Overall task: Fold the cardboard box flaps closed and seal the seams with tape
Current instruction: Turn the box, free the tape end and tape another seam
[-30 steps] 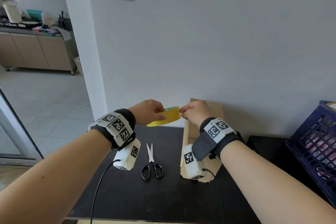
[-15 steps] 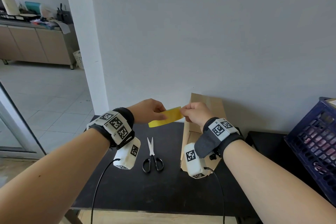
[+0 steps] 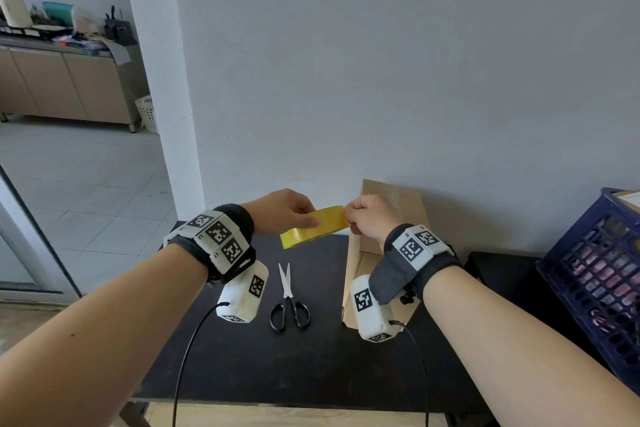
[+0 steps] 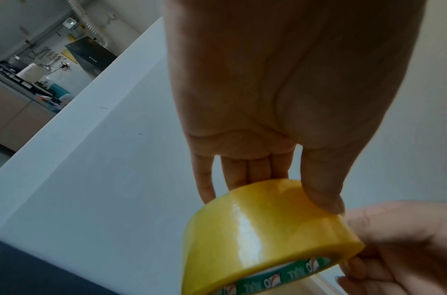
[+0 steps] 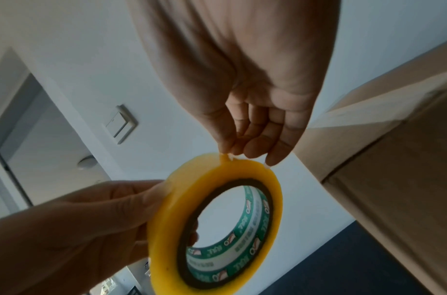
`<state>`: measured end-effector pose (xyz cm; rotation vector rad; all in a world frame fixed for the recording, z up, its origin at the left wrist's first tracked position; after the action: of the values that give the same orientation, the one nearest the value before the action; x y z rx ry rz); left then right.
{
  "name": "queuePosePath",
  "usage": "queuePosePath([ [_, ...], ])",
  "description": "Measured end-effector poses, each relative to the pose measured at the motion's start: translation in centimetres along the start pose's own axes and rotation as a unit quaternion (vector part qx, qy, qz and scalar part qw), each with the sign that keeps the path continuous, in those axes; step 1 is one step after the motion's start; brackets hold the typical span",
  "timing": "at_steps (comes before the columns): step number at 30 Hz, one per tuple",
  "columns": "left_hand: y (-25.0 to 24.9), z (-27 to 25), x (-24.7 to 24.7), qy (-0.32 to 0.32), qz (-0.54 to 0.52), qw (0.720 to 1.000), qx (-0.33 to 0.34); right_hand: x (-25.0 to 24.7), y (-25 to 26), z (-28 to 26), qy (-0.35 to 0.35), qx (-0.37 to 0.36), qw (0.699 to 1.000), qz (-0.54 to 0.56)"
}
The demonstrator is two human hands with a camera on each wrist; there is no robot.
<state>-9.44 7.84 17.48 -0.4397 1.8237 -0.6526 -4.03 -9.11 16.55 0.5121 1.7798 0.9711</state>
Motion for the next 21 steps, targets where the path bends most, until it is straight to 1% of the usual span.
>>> queuePosePath([
  [5,-0.1,-0.3,0.0,0.015,0.009,1.0,-0.005,-0.7,0.4,-0.5,0.06,0.039,0.995,0.07],
  [7,-0.2,-0.4,0.0,0.018,0.011,1.0,-0.004,-1.0,0.4,-0.7,0.072,0.052,0.992,0.089],
  [10,-0.5,-0.3,-0.2,0.014,0.013,1.0,-0.003,-1.4,0.3,-0.9,0.065,0.064,0.987,0.135],
  [12,-0.8,-0.3,-0.3,0.013,0.011,1.0,0.0,-1.6,0.2,-0.9,0.063,0.07,0.985,0.144],
  [17,-1.4,-0.4,-0.5,0.013,0.01,1.0,0.003,-1.6,0.3,-0.9,0.056,0.058,0.98,0.184],
  [21,-1.7,-0.4,-0.5,0.013,0.001,1.0,-0.006,-1.7,0.5,-0.8,0.024,0.029,0.989,0.147],
])
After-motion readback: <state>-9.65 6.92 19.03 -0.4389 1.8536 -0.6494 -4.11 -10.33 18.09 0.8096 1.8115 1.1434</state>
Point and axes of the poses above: each hand's wrist, its own z-axis towards the middle knuckle, its own x-axis out of the palm, y = z × x, the point moved 1 cm from there along z, towards the middle knuckle, and after that the axes turned 10 degrees about y, right-handed, at the moved point
